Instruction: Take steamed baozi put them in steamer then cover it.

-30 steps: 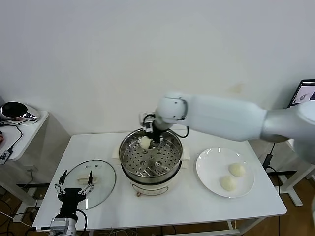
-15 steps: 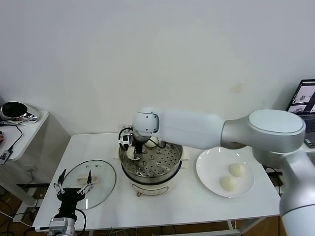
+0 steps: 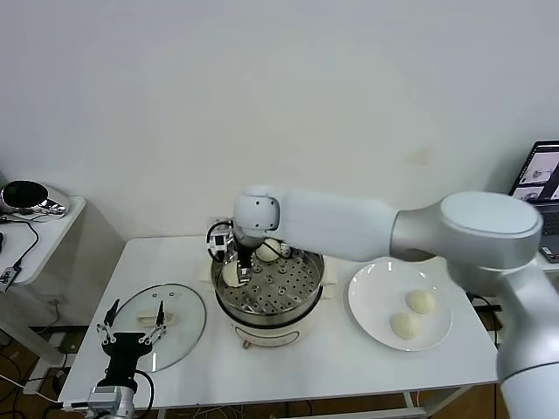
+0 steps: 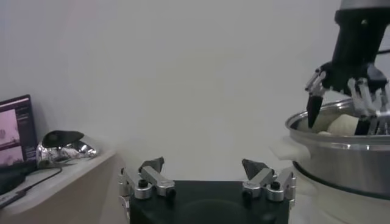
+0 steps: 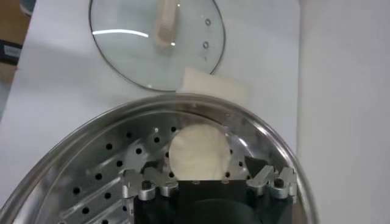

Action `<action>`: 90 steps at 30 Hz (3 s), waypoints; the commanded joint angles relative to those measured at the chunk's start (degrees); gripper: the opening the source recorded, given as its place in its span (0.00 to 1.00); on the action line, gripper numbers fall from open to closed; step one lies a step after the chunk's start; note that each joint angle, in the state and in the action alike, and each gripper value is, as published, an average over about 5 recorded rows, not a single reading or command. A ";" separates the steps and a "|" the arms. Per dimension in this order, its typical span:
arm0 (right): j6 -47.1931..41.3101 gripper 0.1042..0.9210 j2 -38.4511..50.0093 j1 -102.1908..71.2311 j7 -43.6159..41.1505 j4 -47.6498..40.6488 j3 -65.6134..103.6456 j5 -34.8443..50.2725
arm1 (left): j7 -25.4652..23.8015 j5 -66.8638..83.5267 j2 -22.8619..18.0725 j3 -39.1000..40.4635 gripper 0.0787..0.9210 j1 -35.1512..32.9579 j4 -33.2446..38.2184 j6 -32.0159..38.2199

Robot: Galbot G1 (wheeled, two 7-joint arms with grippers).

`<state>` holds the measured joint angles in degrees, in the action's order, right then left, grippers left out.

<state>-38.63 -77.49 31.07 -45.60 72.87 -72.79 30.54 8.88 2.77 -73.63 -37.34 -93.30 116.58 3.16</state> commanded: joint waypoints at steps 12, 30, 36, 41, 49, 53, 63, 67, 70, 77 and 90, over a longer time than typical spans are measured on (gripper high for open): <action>13.84 0.88 43.96 10.13 -17.82 24.58 -3.69 -16.47 | -0.13 -0.74 -0.16 1.01 0.88 0.63 -0.93 -0.20; 30.02 0.88 55.23 -24.58 -18.12 18.48 16.69 -42.97 | -0.23 -1.75 -0.41 0.72 0.88 0.45 -0.66 -1.04; 30.73 0.88 54.56 -35.24 -16.49 17.22 23.49 -44.50 | -0.23 -1.97 -0.46 0.55 0.88 0.21 -0.30 -1.23; 30.02 0.88 52.96 -39.74 -15.02 16.02 26.73 -45.10 | -0.23 -2.41 -0.77 0.56 0.88 -0.25 0.12 -1.23; 28.78 0.88 49.46 -40.76 -13.10 13.68 27.70 -44.84 | -0.22 -2.48 -0.92 0.26 0.88 -0.66 0.88 -1.27; 28.11 0.88 47.58 -40.60 -12.50 12.35 27.83 -44.41 | -0.21 -2.48 -1.02 0.22 0.88 -0.80 1.03 -1.24; 26.79 0.86 45.41 -40.35 -13.02 10.18 27.76 -44.30 | -0.20 -2.39 -1.14 0.03 0.88 -0.89 1.08 -1.20; 26.60 0.79 45.55 -40.45 -13.39 9.85 27.96 -44.62 | -0.18 -2.36 -1.19 0.04 0.88 -0.79 1.04 -1.21; 26.53 0.72 45.45 -40.43 -13.36 9.60 28.16 -44.48 | -0.17 -2.42 -1.25 0.17 0.88 -0.67 1.06 -1.21; 26.33 0.59 45.87 -38.25 -13.93 10.31 27.66 -42.76 | -0.17 -2.63 -1.15 0.65 0.88 -0.29 1.23 -1.40; 25.12 0.54 47.90 -14.46 -16.88 13.80 21.09 -32.28 | -0.15 -2.46 -0.57 0.96 0.88 0.26 1.43 -1.60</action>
<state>-13.06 -29.90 1.47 -61.35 85.36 -47.95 -8.11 8.72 0.24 -74.29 -36.37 -93.10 117.99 1.58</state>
